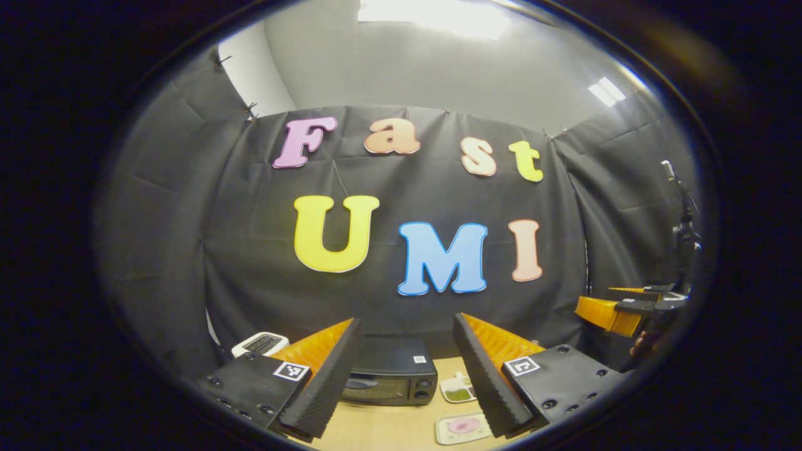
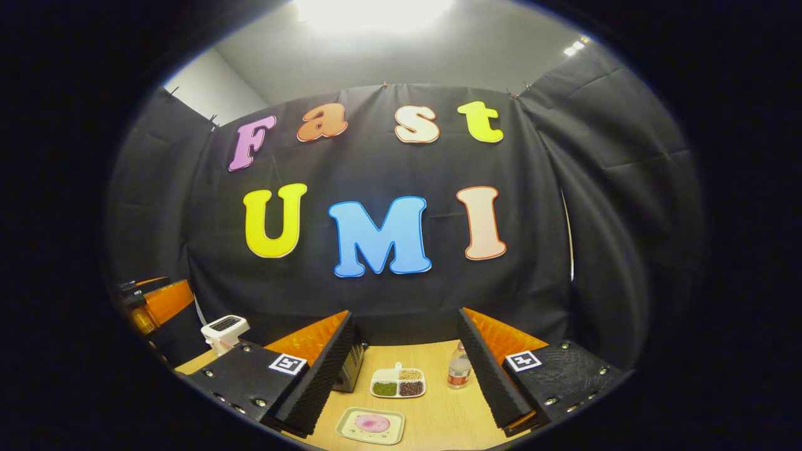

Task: Open the electric oven with the left hand, put the food in, and close the electric oven.

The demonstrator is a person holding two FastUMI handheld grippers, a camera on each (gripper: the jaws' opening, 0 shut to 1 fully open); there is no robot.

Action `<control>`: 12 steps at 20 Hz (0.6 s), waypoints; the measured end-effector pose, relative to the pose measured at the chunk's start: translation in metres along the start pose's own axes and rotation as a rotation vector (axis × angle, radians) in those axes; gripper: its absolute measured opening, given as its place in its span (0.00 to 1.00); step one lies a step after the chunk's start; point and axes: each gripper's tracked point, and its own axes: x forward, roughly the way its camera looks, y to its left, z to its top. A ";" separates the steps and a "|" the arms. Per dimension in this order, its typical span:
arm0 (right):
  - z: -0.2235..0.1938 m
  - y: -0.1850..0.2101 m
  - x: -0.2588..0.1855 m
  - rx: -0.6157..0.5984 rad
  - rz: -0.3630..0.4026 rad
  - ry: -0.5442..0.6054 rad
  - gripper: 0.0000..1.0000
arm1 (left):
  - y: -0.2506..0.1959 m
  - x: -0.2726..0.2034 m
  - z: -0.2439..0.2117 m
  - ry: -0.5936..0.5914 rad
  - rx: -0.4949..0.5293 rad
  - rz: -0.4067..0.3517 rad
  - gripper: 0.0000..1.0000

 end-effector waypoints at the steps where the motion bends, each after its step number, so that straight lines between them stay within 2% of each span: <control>1: -0.002 0.000 0.001 -0.003 -0.008 0.006 1.00 | 0.003 0.003 -0.003 0.010 -0.006 -0.005 1.00; 6: -0.020 0.008 0.004 -0.003 -0.005 0.045 1.00 | 0.027 0.035 -0.038 0.099 -0.065 -0.008 1.00; 10: -0.033 0.008 0.007 0.001 -0.029 0.077 1.00 | 0.058 0.077 -0.089 0.219 -0.032 0.007 1.00; 12: -0.042 0.008 0.009 -0.008 -0.037 0.103 1.00 | 0.064 0.101 -0.120 0.285 -0.042 -0.014 0.97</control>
